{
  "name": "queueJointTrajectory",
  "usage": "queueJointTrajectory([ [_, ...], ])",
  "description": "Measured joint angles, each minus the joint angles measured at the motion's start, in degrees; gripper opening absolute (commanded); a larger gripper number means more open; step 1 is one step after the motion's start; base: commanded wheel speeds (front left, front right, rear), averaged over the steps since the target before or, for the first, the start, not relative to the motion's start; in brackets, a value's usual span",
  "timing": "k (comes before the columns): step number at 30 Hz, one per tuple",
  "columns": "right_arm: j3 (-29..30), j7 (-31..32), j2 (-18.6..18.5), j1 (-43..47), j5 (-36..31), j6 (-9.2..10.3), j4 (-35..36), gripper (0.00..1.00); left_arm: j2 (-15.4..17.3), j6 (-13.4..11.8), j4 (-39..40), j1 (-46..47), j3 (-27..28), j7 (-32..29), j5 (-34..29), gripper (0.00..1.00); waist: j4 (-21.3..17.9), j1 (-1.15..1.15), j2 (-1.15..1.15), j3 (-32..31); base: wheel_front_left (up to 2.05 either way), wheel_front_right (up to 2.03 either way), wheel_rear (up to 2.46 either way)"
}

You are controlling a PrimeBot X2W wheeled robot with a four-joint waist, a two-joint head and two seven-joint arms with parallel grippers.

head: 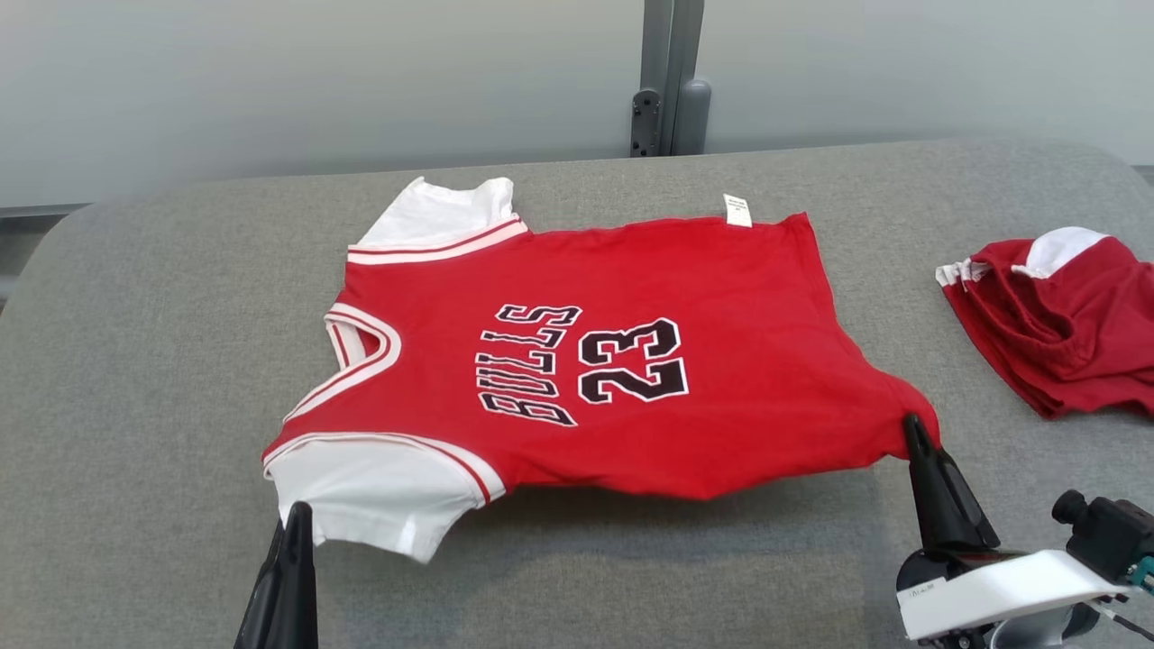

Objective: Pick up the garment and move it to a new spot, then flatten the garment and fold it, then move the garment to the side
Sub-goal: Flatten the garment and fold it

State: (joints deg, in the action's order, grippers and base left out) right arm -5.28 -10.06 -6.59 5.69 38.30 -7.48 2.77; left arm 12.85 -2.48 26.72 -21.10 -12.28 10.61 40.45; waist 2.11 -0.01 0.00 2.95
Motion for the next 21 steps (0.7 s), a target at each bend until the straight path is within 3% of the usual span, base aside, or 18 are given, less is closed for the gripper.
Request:
queueJointTrajectory([
  [7,1.7,5.2,1.9,4.4,-0.6,0.00,2.5,0.00,-0.6,-0.6,-2.3,-1.9,-0.2,-0.8,2.0,0.00,-1.0,0.00,0.00,-0.2,0.00,0.00,0.00],
  [16,1.0,5.1,3.0,2.1,0.7,0.00,-7.8,0.00,-1.5,2.1,-12.2,1.3,-0.8,0.0,3.7,0.00,-1.6,0.00,0.00,-0.4,0.00,0.00,0.00],
  [21,0.4,3.4,3.3,-0.3,3.0,0.00,-12.2,0.00,-1.5,4.0,-16.8,7.5,-1.6,0.1,3.3,0.00,-0.9,0.00,0.00,-0.2,0.00,0.00,0.00],
])
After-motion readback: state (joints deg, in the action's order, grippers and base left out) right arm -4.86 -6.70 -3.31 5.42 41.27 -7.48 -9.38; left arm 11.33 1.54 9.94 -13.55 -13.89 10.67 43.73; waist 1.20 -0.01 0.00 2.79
